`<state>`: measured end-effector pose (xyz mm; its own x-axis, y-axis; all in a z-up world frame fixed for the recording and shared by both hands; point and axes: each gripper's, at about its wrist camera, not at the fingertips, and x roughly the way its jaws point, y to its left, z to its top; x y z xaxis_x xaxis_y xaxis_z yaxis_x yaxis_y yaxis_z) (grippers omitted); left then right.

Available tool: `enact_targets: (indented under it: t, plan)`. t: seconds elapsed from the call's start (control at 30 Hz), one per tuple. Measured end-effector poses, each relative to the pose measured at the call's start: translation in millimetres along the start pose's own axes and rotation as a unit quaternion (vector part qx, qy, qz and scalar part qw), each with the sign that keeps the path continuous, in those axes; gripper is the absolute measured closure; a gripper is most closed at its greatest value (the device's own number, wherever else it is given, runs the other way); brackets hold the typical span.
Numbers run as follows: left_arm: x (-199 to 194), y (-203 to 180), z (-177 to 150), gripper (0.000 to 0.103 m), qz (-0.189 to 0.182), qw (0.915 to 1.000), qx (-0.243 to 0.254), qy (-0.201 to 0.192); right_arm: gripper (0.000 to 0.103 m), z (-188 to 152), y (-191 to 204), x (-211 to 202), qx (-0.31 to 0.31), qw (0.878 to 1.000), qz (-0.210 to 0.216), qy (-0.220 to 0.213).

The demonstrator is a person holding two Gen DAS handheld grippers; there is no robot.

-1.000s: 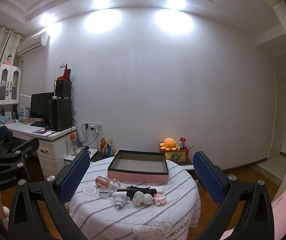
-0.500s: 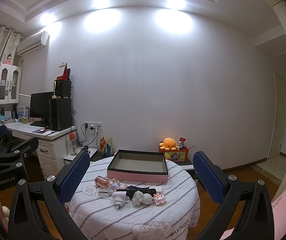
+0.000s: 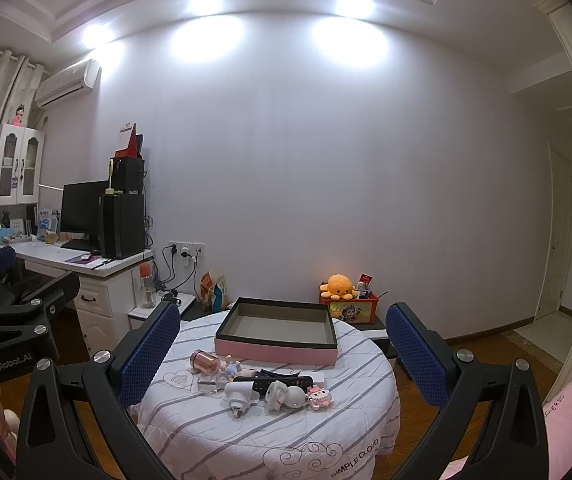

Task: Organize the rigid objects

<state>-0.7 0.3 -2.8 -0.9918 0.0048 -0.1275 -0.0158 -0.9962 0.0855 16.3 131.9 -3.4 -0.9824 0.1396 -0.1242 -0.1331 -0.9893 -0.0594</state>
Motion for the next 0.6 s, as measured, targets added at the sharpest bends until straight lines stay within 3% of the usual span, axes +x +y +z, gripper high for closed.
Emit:
enact_targets:
  t: [0.6]
  plan:
    - [3.3,-3.7,0.6,0.0,0.001,0.9999,0.008,0.01,0.0,-4.7,0.9,3.8,0.001,1.0,0.0,0.011]
